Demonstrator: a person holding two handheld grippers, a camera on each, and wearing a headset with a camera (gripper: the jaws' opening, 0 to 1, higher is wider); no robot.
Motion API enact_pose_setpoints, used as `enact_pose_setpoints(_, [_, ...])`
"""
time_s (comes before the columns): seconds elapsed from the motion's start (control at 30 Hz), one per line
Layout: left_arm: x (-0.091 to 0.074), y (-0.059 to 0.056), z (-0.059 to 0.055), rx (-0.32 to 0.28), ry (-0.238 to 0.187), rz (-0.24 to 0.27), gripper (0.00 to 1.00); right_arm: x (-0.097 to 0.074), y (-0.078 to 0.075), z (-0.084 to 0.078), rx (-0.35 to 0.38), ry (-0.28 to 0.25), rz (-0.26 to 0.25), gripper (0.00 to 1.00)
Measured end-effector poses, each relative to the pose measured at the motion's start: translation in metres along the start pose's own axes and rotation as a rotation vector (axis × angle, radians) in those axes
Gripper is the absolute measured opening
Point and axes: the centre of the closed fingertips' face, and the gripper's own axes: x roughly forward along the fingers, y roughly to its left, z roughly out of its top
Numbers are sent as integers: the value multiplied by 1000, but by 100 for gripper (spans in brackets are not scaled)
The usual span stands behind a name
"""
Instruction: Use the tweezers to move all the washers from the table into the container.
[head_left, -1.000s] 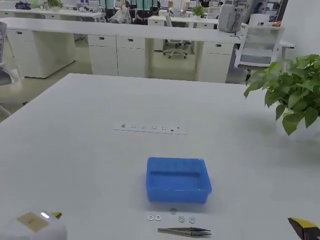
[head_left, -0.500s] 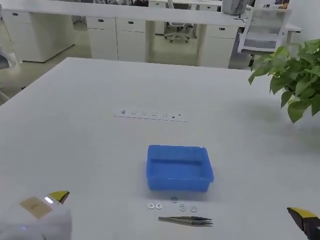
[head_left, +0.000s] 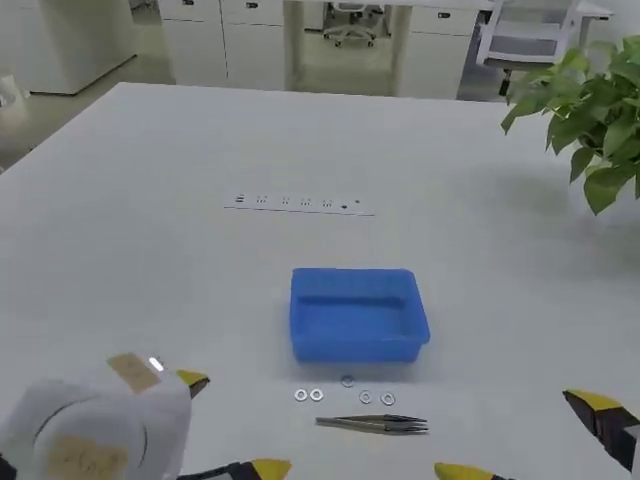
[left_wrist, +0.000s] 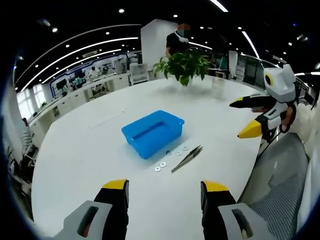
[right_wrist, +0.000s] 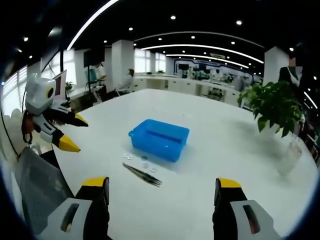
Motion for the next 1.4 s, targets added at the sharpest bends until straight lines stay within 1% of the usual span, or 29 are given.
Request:
enact_pose_setpoints(0.1, [12, 0, 3, 29, 14, -26, 57, 1, 1, -1, -2, 5, 5, 85])
enact_pose_setpoints(0.13, [17, -2, 4, 43, 18, -42, 55, 2, 1, -2, -3, 8, 3, 85])
enact_pose_setpoints(0.2, [26, -2, 7, 63, 20, -54, 47, 2, 0, -3, -4, 13, 2, 85])
enact_pose_setpoints(0.3, [39, -4, 7, 89, 35, -84, 39, 3, -2, -6, 3, 22, -2, 85])
enact_pose_setpoints(0.37, [48, -6, 5, 97, 44, -115, 33, 3, -3, -6, 8, 21, -3, 84])
enact_pose_setpoints(0.4, [52, -6, 4, 98, 48, -125, 29, 3, -4, -6, 11, 21, -5, 84])
enact_pose_setpoints(0.43, [58, -7, 1, 105, 60, -142, 25, 3, -5, -7, 15, 24, -5, 84])
enact_pose_setpoints(0.53, [70, -7, -5, 134, 82, -159, 20, 5, -6, -10, 21, 32, -4, 83])
enact_pose_setpoints(0.57, [74, -7, -9, 147, 97, -168, 18, 6, -6, -11, 22, 38, -1, 83])
enact_pose_setpoints(0.6, [78, -7, -10, 150, 98, -168, 14, 7, -6, -11, 21, 38, 0, 83])
enact_pose_setpoints(0.63, [83, -7, -13, 158, 103, -182, 11, 8, -6, -12, 20, 39, 2, 83])
enact_pose_setpoints(0.7, [90, -9, -17, 167, 118, -204, 11, 11, -4, -13, 26, 47, 11, 83])
enact_pose_setpoints(0.77, [95, -11, -20, 175, 128, -213, 12, 13, -3, -13, 28, 46, 15, 83])
enact_pose_setpoints(0.9, [107, -14, -23, 201, 137, -236, 9, 17, 3, -13, 23, 53, 27, 83])
enact_pose_setpoints(1.0, [115, -15, -28, 226, 160, -249, 8, 20, 7, -14, 21, 60, 39, 83])
enact_pose_setpoints(1.13, [119, -15, -30, 229, 165, -254, 6, 20, 10, -14, 9, 64, 46, 83])
enact_pose_setpoints(1.3, [123, -25, -35, 261, 177, -292, 3, 21, 13, -17, 5, 77, 57, 83])
enact_pose_setpoints(1.33, [122, -26, -32, 261, 165, -299, 1, 21, 13, -17, 5, 77, 58, 83])
enact_pose_setpoints(1.4, [122, -30, -32, 273, 160, -314, 0, 22, 16, -17, 1, 78, 64, 83])
